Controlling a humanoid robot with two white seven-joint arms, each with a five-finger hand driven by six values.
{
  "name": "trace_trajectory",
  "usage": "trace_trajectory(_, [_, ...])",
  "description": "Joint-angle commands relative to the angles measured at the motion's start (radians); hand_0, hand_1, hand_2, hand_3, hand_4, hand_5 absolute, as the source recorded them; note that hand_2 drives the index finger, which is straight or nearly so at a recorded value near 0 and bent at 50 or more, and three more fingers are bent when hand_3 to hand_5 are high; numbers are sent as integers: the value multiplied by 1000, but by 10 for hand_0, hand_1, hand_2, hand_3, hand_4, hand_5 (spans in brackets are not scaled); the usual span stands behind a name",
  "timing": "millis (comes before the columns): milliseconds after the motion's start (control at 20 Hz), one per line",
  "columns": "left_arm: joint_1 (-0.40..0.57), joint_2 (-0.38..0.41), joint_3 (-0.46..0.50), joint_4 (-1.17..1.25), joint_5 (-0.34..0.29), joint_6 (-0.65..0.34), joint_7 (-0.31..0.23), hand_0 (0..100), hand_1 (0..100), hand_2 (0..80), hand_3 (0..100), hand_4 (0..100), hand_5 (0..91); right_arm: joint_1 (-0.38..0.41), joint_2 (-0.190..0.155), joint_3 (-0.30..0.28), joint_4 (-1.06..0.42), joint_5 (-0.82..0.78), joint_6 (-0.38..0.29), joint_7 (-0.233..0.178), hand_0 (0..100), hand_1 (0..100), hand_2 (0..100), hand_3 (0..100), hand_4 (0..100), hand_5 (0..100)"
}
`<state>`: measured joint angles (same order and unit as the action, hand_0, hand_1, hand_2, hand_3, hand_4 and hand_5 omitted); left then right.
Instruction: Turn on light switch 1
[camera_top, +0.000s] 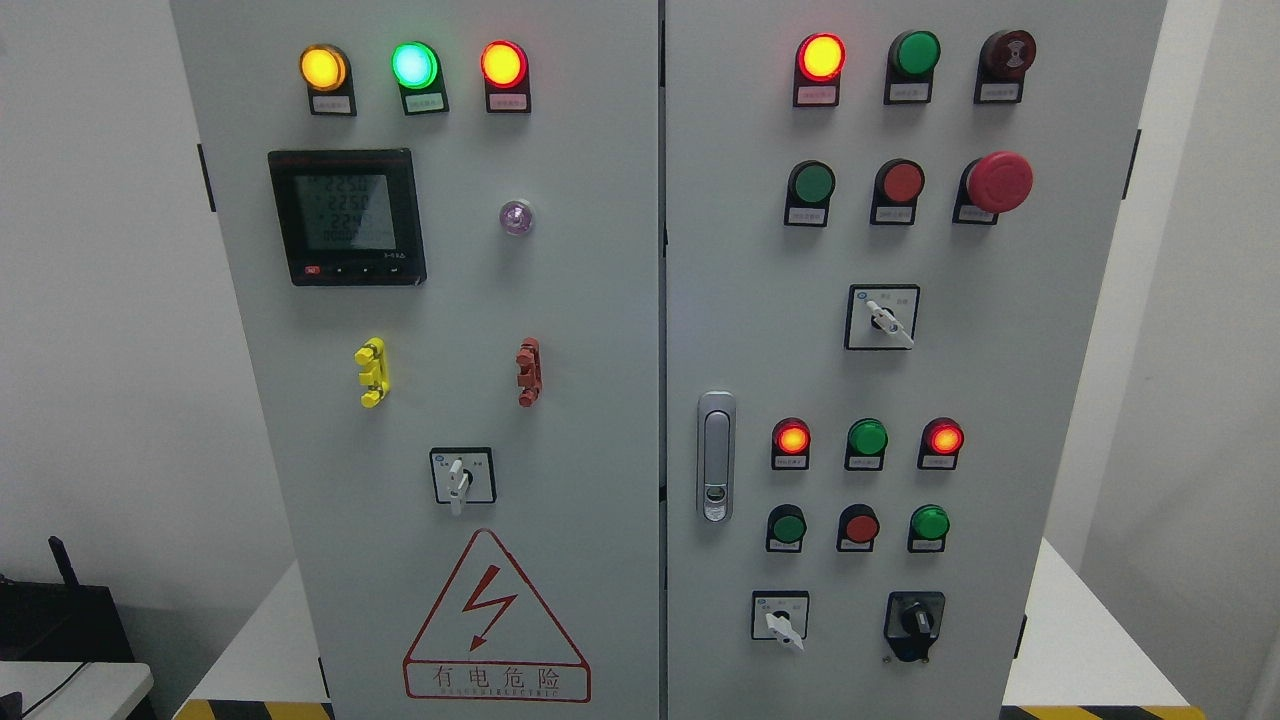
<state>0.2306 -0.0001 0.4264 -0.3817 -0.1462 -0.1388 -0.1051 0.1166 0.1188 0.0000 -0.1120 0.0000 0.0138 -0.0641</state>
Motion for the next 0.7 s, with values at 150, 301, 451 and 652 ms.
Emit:
trace_trajectory(150, [46,29,354,-468,-13,-65,-1,313,74,0,132,192,0,0,1,17,0,-25,0,0,120,389,0,0,0,0])
trace_trajectory(301, [49,32,399,-571,25,-105,-24,320,90,49,245,331,0,0,1,17,0,-25,0,0,120,389,0,0,0,0])
trace_trajectory(451, [61,35,414,-712,69,-140,-77,333,107,122,346,416,24,0,-1,17,0,-25,0,0,120,389,0,0,0,0])
trace_trajectory(652, [61,48,440,-921,76,-140,-81,347,117,260,404,468,103,0,1,17,0,-25,0,0,120,389,0,0,0,0])
